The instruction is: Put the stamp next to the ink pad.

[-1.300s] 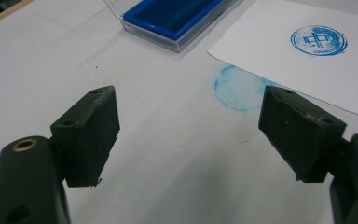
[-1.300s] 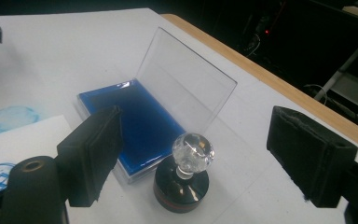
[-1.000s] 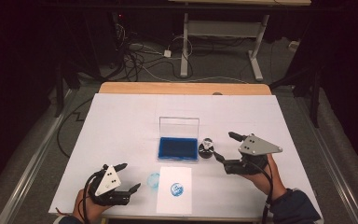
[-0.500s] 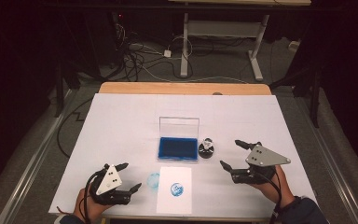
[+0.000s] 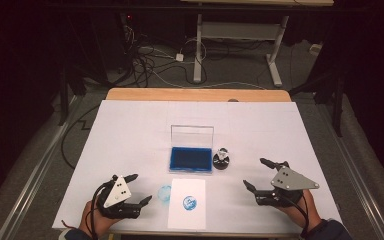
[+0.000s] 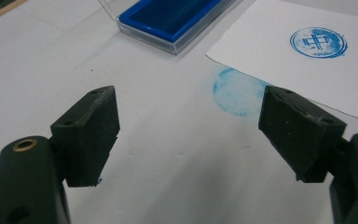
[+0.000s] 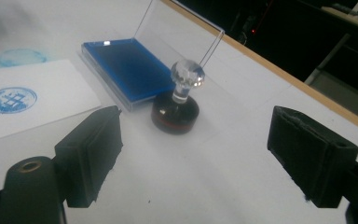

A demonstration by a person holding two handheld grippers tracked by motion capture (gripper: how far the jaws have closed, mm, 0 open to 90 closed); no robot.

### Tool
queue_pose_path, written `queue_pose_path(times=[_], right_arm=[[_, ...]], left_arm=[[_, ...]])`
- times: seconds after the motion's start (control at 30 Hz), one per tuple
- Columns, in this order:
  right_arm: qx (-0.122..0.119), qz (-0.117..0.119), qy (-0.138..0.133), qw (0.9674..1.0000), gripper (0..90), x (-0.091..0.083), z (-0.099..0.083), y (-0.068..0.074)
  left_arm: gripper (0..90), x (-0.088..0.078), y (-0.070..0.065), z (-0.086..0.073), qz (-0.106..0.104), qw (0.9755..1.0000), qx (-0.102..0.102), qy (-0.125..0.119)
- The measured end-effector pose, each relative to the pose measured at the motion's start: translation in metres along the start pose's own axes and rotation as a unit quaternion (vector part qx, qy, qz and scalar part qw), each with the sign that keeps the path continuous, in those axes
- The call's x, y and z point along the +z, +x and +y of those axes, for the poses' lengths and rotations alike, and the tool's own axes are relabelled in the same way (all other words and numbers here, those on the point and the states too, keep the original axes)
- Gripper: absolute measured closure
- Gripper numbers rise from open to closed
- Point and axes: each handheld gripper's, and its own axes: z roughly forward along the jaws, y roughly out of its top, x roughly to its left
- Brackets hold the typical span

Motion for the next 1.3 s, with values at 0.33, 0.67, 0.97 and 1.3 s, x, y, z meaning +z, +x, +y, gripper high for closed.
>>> queue_pose_path(times=[0.33,0.67,0.97,1.3], right_arm=[[-0.006,0.0,0.004,1.0,17.9,-0.011,-0.022,0.013],[-0.01,0.018,0.018,0.9996,17.5,-0.012,-0.028,0.025],[-0.022,0.021,0.004,0.9995,17.5,-0.014,-0.024,0.03],[-0.02,0.023,0.007,0.9995,17.5,-0.014,-0.024,0.03]], left_arm=[[19.4,-0.001,0.001,0.001,0.003,1.0,0.002,-0.003],[19.4,-0.007,0.002,0.003,0.015,0.9998,0.007,-0.01],[19.4,-0.008,0.0,0.002,0.013,0.9998,0.007,-0.012],[19.4,-0.007,0.0,0.002,0.007,0.9999,0.007,-0.006]])
